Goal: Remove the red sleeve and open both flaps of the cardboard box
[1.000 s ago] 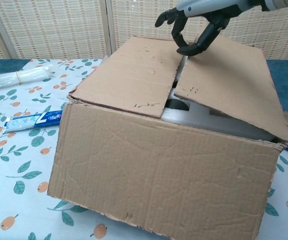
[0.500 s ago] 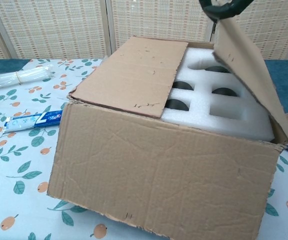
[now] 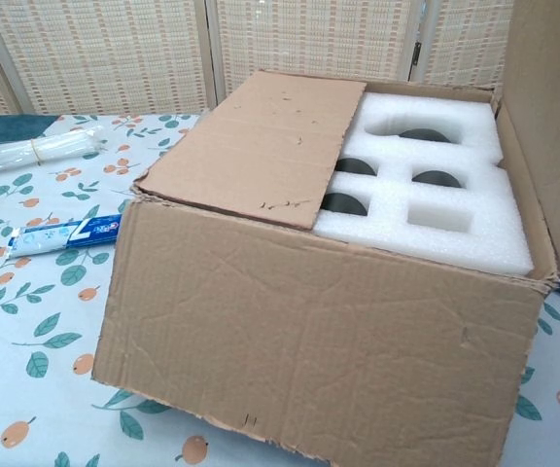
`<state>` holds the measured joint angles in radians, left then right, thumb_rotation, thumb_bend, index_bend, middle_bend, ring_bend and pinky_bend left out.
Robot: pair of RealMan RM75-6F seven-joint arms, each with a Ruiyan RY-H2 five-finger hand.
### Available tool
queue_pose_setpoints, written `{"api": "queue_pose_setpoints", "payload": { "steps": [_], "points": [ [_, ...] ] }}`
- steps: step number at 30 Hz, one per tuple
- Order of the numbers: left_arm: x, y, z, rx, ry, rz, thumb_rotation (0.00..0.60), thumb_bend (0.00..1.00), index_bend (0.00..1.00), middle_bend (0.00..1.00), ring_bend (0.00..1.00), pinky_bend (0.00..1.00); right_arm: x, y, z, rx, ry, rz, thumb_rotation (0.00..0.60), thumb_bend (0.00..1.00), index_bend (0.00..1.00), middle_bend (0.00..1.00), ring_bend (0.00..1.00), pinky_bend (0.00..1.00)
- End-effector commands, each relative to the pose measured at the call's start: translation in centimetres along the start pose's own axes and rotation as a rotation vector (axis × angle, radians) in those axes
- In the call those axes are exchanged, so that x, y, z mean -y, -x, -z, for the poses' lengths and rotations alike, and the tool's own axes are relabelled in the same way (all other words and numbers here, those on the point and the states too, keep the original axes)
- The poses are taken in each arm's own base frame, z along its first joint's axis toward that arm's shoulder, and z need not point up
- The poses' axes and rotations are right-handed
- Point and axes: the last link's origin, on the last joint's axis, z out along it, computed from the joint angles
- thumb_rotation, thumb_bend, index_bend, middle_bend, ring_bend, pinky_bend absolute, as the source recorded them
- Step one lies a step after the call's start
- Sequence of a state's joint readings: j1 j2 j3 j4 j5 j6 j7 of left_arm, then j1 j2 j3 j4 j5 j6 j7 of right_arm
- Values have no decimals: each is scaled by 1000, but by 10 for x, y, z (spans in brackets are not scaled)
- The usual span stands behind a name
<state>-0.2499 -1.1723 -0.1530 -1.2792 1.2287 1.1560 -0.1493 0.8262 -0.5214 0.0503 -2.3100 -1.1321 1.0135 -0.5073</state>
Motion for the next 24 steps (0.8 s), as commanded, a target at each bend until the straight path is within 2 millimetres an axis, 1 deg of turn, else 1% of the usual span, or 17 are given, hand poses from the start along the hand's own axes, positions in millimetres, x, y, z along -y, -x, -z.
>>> {"api": "queue_pose_setpoints", "payload": {
  "steps": [1,8,14,17,20,22,24],
  "points": [
    [-1,1,-1,1,-1,-5,600,255,0,0,0,0,-8,7,27,20,50,5,328,545,575,40,44,0],
    [-2,3,-2,5,-7,-14,600,255,0,0,0,0,-18,19,65,21,97,19,330,551,576,40,44,0],
    [-5,8,-4,19,-2,-30,600,255,0,0,0,0,-27,28,91,32,157,-8,331,550,575,34,45,0],
    [-7,9,-5,22,5,-34,600,254,0,0,0,0,-32,31,98,11,169,-28,328,551,574,29,46,0],
    [-10,9,-5,20,21,-33,600,255,0,0,0,0,-39,35,104,-24,177,-59,327,551,552,24,51,0],
    [-13,8,-5,14,42,-24,600,255,0,0,0,0,-46,42,105,-48,183,-82,331,551,523,18,56,0],
    [-17,5,-4,-3,72,-5,600,255,0,0,0,0,-55,52,106,-63,205,-97,346,551,473,6,50,0]
  ]
}}
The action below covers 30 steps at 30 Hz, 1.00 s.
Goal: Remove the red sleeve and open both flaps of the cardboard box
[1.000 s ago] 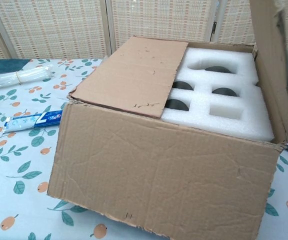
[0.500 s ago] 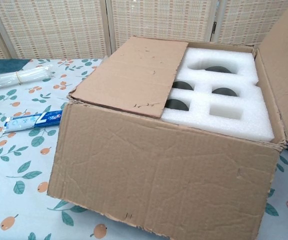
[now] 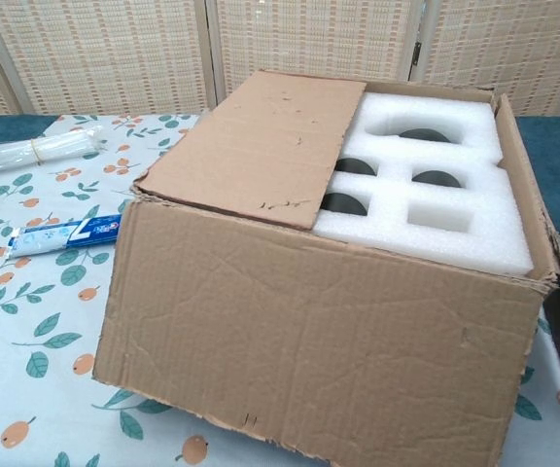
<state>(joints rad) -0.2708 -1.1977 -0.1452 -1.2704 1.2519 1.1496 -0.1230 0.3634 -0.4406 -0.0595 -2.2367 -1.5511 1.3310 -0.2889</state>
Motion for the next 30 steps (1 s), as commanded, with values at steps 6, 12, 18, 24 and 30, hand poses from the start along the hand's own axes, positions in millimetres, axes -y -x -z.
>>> {"api": "queue_pose_setpoints", "payload": {
  "steps": [6,12,18,24,30],
  "points": [
    [-34,-28,-3,-113,205,68,600,347,109,3,0,0,-36,45,-7,-88,89,-122,362,550,355,0,1,0],
    [-87,-64,-18,-138,448,71,600,663,236,35,0,0,-52,66,-11,-128,106,-223,360,551,350,0,0,0],
    [-138,-85,-35,-107,611,66,600,797,356,47,0,0,-64,68,-9,-175,84,-286,362,550,350,0,0,0],
    [-183,-92,-48,-77,712,38,600,912,426,61,0,0,-77,64,1,-224,76,-331,362,550,350,0,0,0],
    [-228,-85,-58,-30,804,20,600,990,466,61,0,0,-92,60,18,-285,70,-393,362,551,350,0,0,0]
  ]
}}
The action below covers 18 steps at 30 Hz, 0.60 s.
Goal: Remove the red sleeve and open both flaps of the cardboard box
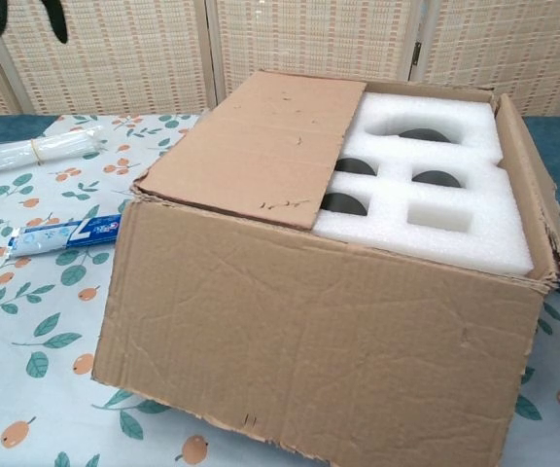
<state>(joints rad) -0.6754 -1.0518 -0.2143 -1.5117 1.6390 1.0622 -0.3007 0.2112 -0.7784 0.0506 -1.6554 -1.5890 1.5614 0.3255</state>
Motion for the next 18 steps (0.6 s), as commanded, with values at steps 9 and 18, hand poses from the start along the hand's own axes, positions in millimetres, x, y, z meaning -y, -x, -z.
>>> {"api": "queue_pose_setpoints", "payload": {
  "steps": [9,18],
  "points": [
    [-63,30,-63,89,203,-18,600,1000,499,74,0,0,-26,-21,25,-87,-16,-101,362,551,350,0,0,0],
    [-102,41,-97,110,304,-41,600,1000,473,74,0,0,-47,-18,23,-68,1,-181,362,550,350,0,0,0]
  ]
}}
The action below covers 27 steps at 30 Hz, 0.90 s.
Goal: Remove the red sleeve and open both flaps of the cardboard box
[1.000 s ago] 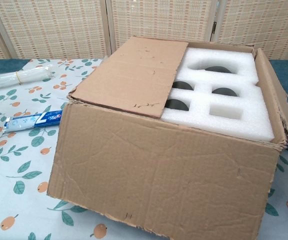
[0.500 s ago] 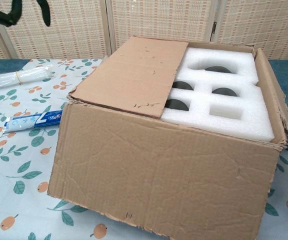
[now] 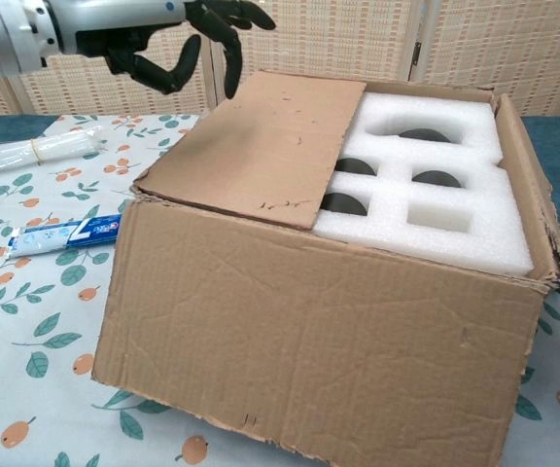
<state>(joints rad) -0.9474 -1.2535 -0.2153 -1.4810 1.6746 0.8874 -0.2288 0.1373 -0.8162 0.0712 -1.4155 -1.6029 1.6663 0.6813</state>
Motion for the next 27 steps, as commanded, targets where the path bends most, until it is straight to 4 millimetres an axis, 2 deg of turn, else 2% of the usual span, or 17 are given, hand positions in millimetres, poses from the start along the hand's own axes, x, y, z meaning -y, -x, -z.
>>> {"api": "queue_pose_setpoints", "payload": {
  "steps": [1,9,17,27],
  "points": [
    [-7,0,-15,2,25,-21,600,1000,471,74,0,0,-7,0,0,9,6,-50,362,551,350,0,0,0],
    [-23,2,-53,13,75,-21,600,1000,473,74,0,0,-27,-9,4,-15,27,-138,363,551,350,0,0,0],
    [-38,12,-81,39,119,-10,600,1000,471,73,0,0,-40,-12,6,-7,39,-164,362,551,350,0,0,0],
    [-36,24,-108,52,121,-41,600,1000,460,74,0,0,-57,-16,11,6,71,-201,365,551,350,0,0,0]
  ]
}}
